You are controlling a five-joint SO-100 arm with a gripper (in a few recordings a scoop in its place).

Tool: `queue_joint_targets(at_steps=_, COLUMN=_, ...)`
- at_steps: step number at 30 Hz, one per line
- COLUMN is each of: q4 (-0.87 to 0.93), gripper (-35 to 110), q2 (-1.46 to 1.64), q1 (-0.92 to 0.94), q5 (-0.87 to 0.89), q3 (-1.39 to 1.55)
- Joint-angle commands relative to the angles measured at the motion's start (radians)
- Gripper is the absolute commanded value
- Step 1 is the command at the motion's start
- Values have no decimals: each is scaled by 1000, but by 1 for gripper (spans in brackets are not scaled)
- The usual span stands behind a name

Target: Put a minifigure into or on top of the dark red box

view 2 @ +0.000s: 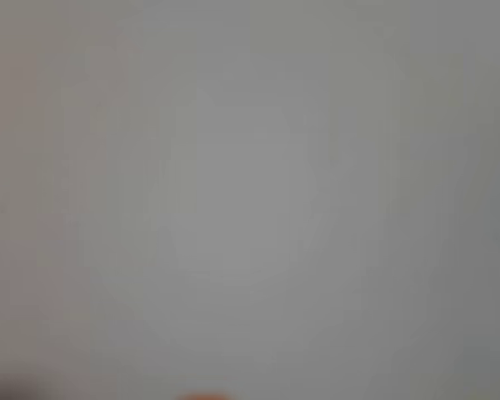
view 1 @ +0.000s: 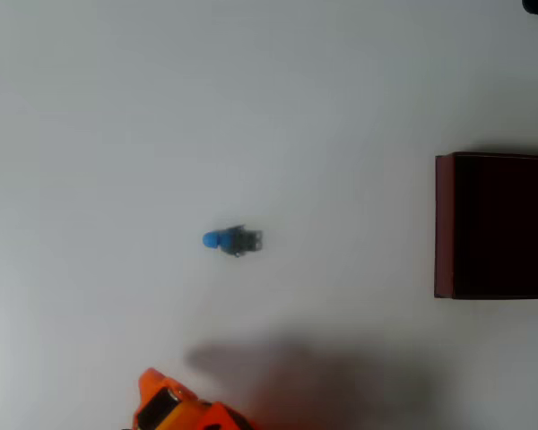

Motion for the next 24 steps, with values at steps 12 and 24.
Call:
queue_joint_targets(at_steps=12, q4=25, gripper=1, q2=15, q1=-17, q5=5, q3=-8)
queue_joint_targets(at_steps=24, q4=25, gripper=0, q2=15, q1=-23, q5=52, q3=-8)
